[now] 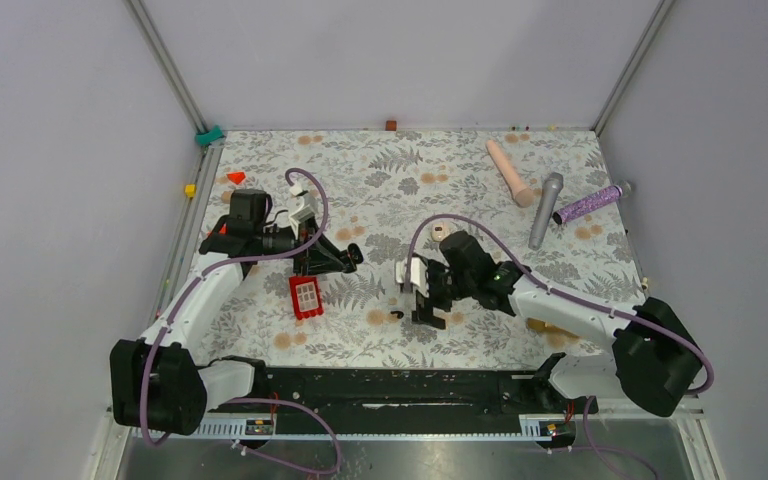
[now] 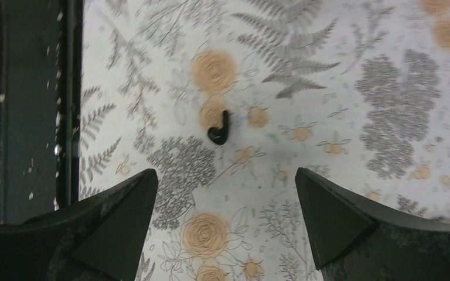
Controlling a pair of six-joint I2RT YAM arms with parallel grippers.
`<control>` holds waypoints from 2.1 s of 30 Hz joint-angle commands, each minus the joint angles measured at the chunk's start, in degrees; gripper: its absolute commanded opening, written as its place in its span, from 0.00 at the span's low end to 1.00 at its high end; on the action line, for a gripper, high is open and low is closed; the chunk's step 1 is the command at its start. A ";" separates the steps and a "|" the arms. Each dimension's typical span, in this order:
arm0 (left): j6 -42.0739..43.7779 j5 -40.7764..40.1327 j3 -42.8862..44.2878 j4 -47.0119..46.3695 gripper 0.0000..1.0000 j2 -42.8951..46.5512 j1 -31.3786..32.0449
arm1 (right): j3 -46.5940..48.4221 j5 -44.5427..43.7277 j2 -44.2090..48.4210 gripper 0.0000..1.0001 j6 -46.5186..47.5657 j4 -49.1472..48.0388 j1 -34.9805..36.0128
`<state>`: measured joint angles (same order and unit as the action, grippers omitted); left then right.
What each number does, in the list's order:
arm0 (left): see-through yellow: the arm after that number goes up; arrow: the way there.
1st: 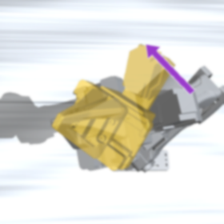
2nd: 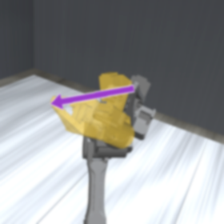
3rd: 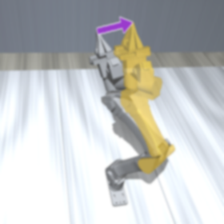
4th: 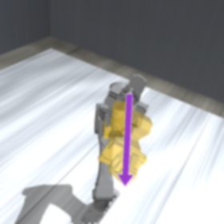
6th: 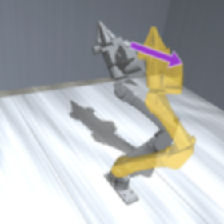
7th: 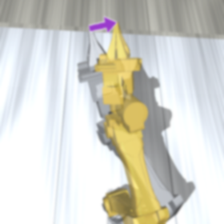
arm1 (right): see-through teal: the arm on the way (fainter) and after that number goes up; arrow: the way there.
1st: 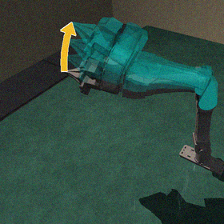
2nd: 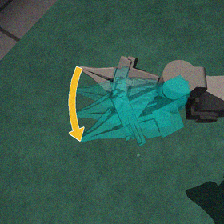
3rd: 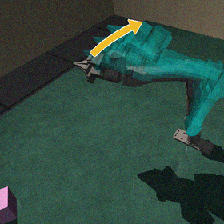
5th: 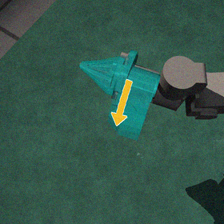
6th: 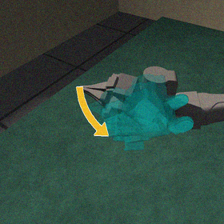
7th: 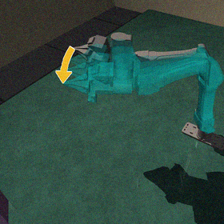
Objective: Insert the wireless bluetooth earbuds into the charging case
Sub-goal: Open the charging case to the charging case, then pick up the right earbud from the center of the board.
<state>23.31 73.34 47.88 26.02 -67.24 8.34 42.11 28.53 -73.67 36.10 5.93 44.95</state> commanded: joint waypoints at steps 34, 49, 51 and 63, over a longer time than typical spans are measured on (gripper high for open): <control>-0.46 1.85 1.26 -2.49 0.00 1.92 -0.35 | -5.43 -1.76 -16.12 0.59 36.14 -10.56 7.00; -0.35 2.14 1.25 -2.53 0.00 2.05 -0.35 | -0.02 -8.06 -18.30 0.54 31.25 1.12 7.43; -0.46 2.01 1.30 -2.55 0.00 2.13 -0.35 | 1.16 -8.10 -18.91 0.54 31.40 3.49 7.51; -0.37 1.86 1.16 -2.55 0.00 2.24 -0.35 | 2.62 -9.62 -20.67 0.46 31.59 5.15 9.87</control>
<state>22.46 73.32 47.88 25.80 -66.70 8.19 44.49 21.15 -91.70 68.27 5.78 53.32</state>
